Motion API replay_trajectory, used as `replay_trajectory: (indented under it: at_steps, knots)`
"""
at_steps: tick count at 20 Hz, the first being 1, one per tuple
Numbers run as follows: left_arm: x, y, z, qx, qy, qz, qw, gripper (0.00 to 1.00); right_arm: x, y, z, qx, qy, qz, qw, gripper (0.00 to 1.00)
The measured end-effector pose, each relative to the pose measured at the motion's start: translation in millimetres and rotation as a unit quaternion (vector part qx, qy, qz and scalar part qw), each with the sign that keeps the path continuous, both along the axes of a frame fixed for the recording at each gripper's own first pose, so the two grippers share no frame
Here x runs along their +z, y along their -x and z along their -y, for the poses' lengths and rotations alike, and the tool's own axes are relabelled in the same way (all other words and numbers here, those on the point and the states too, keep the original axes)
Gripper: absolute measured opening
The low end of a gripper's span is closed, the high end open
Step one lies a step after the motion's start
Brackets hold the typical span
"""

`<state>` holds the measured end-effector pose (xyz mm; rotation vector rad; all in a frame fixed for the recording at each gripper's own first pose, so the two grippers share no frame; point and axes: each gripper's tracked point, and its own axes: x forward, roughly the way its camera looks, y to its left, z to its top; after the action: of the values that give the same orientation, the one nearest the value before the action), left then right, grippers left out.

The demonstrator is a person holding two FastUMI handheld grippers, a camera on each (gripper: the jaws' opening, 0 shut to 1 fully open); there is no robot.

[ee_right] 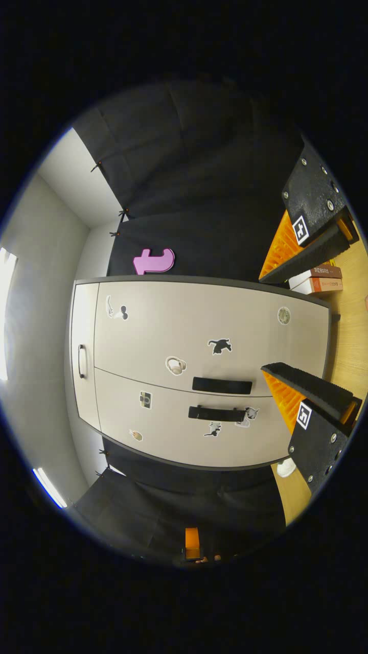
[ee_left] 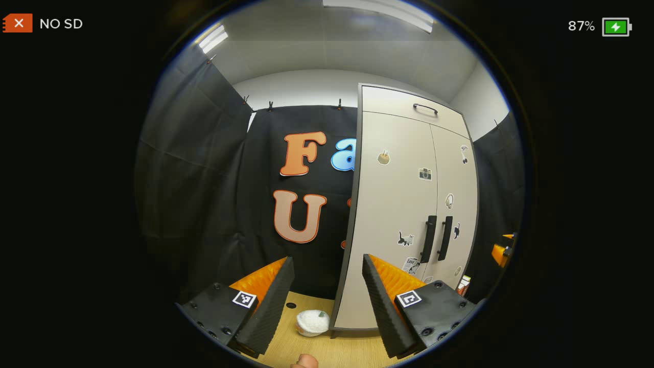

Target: Open the right door of the double-door shoe cabinet with the right hand, and open the left door with the left hand.

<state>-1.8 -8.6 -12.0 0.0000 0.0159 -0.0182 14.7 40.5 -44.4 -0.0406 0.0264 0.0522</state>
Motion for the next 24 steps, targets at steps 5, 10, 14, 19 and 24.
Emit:
replay_trajectory:
  at_steps: [5,10,14,19,24]
  knots:
    - [-3,2,3,-0.008,-0.014,0.002,1.0,0.81,-11,-24,-42,0.026,-0.003,-0.006,1.0,0.95]
    - [-6,4,6,-0.021,-0.017,0.004,1.0,0.8,-2,-61,-73,0.036,-0.024,-0.008,0.999,0.94]
    - [-12,3,-3,-0.016,-0.019,0.005,1.0,0.81,5,-97,-90,0.03,-0.038,-0.016,0.999,0.94]
    - [-17,0,-15,-0.008,-0.016,0.004,1.0,0.8,16,-141,-101,0.011,-0.04,-0.017,0.999,0.94]
    - [-16,-1,-22,-0.004,-0.02,0.007,1.0,0.81,21,-175,-110,0.0,-0.046,-0.024,0.999,0.94]
